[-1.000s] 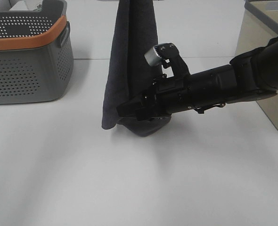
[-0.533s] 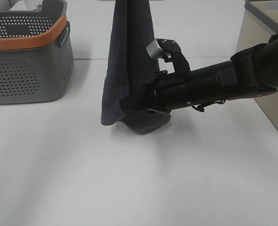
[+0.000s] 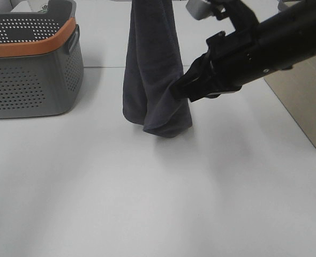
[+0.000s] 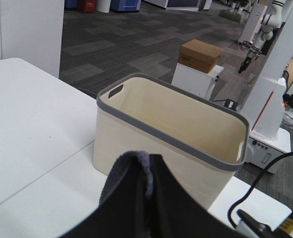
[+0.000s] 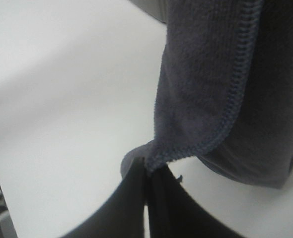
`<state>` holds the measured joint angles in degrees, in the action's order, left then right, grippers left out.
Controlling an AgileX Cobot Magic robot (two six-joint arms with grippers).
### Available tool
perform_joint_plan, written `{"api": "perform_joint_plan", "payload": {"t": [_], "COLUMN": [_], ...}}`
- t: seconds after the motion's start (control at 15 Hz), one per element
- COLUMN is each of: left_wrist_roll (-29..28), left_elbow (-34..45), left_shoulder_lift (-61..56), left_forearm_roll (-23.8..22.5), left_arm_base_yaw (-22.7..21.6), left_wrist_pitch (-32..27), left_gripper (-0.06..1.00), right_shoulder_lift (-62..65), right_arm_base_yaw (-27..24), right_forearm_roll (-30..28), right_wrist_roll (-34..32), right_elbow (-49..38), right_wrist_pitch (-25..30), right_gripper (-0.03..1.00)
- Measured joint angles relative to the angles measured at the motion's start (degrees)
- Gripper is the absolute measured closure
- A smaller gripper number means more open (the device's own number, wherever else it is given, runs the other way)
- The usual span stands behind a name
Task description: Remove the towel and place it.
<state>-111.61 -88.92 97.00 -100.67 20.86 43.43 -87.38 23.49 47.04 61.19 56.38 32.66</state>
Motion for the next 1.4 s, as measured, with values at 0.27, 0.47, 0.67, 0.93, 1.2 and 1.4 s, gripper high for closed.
{"api": "perform_joint_plan", "payload": {"t": [0.27,0.47,0.67,0.93,1.2,1.4], "left_wrist_roll": [-7.91,-13.01,-14.95,-15.87,-9.80,-2.46], "left_elbow": [-1.32,-1.43,-0.46,7.28,9.68,9.68], "left_shoulder_lift": [0.00,0.00,0.00,0.06,0.17,0.17], "left_forearm_roll": [0.00,0.06,0.17,0.29,0.34,0.34], "left_arm_base_yaw": [0.00,0.00,0.00,0.00,0.00,0.46], "left_wrist_pitch": [-3.90,-9.28,-13.98,-20.86,-29.74,-35.70], "left_gripper": [0.94,0.94,0.94,0.94,0.94,0.94], "right_shoulder_lift": [3.04,3.04,3.04,1.83,-1.78,-3.44], "right_arm_base_yaw": [0.00,0.00,0.00,0.00,0.00,0.17], "right_forearm_roll": [-33.69,-49.85,-60.28,-66.18,-66.63,-65.49], "right_wrist_roll": [-20.51,-23.61,-23.72,-26.53,-33.40,-34.43], "right_elbow": [11.57,22.46,29.51,33.58,33.58,33.58], "right_wrist_pitch": [11.86,19.60,19.94,16.04,11.69,10.26], "right_gripper": [0.95,0.95,0.95,0.95,0.95,0.95]}}
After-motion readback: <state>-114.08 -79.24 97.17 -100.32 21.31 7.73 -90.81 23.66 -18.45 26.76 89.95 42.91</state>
